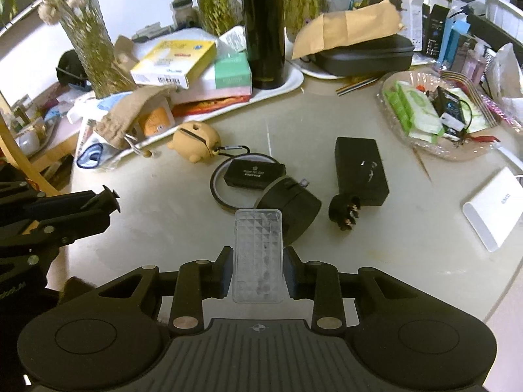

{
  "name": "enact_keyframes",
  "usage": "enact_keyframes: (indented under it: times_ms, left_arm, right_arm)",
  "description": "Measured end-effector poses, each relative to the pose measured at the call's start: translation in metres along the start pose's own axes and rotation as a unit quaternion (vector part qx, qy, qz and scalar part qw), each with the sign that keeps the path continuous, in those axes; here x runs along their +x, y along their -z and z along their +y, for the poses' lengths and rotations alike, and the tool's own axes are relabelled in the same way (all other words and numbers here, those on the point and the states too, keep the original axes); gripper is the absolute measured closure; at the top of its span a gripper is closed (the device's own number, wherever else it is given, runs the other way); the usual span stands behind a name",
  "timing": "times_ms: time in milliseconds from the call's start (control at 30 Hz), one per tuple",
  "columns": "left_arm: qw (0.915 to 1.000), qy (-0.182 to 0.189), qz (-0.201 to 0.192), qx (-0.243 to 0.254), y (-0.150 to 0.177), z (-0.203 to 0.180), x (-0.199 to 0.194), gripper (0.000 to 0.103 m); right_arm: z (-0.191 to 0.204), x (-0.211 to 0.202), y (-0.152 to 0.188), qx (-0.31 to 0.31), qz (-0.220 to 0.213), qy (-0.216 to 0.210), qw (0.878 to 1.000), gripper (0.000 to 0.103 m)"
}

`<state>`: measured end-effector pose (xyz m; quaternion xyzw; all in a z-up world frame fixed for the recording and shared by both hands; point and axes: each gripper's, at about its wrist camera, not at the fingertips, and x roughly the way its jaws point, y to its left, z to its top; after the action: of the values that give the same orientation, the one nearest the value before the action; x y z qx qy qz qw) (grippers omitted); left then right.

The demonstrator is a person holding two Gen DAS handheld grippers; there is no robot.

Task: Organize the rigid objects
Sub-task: 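Carry the clear piece over the box with the right gripper while the left drops the black cylinder in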

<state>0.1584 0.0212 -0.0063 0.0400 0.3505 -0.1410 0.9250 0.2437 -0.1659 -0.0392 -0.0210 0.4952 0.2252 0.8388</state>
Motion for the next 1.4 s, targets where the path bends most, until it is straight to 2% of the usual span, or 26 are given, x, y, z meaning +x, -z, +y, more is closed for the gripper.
enact_keyframes:
  times_ms: [267, 700, 1400]
  left_arm:
    - [0.9999, 0.007, 0.000, 0.010, -0.005, -0.017, -0.018, 0.084]
    - [0.9995, 0.021, 0.011, 0.021, 0.007, -0.036, -0.047, 0.084]
    - [0.9941, 0.077, 0.070, 0.032, 0.059, -0.055, -0.066, 0.083]
  right_arm:
    - [0.000, -0.038, 0.013, -0.006, -0.022, -0.009, 1.000, 0.068]
    - [-0.001, -0.078, 0.052, -0.002, -0.030, -0.023, 0.999, 0.068]
    - [0.004, -0.100, 0.107, 0.022, -0.016, -0.038, 0.999, 0.068]
